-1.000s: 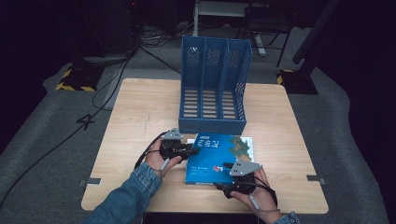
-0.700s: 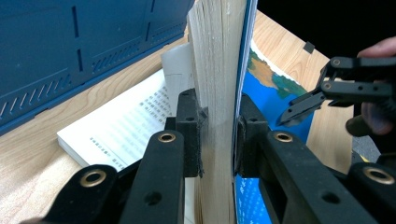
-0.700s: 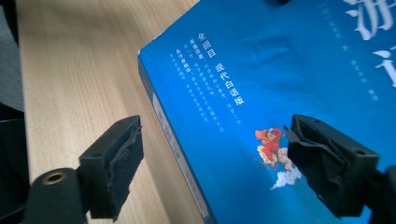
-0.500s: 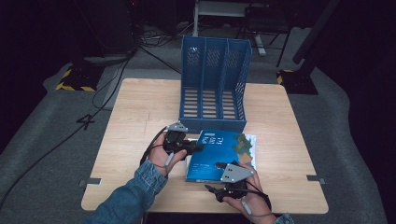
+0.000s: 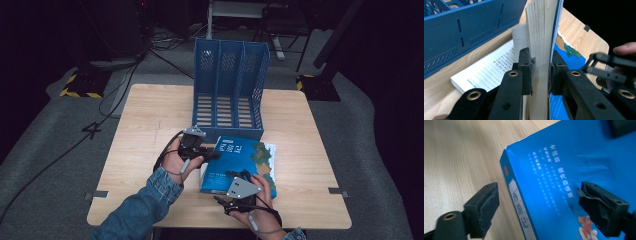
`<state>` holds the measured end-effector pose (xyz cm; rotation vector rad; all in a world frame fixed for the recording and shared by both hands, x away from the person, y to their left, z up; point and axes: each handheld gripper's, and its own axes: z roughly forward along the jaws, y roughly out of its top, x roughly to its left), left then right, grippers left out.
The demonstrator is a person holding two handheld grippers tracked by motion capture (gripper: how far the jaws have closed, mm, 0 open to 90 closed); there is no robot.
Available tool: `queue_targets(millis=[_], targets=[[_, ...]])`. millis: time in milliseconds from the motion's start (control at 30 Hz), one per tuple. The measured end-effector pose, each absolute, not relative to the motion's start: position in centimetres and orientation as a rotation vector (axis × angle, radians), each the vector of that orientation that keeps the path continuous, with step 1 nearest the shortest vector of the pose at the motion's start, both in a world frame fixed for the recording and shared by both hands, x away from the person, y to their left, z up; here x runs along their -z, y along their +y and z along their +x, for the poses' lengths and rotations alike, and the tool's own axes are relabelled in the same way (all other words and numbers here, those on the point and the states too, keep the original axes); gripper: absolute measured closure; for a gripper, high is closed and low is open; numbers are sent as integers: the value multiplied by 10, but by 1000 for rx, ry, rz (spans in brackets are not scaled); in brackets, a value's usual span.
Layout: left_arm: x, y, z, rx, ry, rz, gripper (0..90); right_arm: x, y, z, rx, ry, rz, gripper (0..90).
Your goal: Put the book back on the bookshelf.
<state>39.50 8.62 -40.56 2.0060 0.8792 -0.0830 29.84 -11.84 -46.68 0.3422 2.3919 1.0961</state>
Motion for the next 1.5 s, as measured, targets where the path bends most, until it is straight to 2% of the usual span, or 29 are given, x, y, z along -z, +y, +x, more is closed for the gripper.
queue_targets(millis=[133,467,633,733,1167,1500], targets=[[404,85,396,94,884,2005,758,471,-105,296,-994,2356,280,158],[403,84,395,137,904,1979,758,476,-99,294,-926,2285,284,143],[404,83,394,144,904,1978,758,485,-95,297,-871,2245,283,27],[406,83,394,151,917,1979,758,488,-92,299,-816,2219,279,4],[412,80,393,119,929,1982,756,498,-86,303,-731,2178,265,1],[415,82,395,152,942,1955,754,503,-85,304,-722,2154,262,0]])
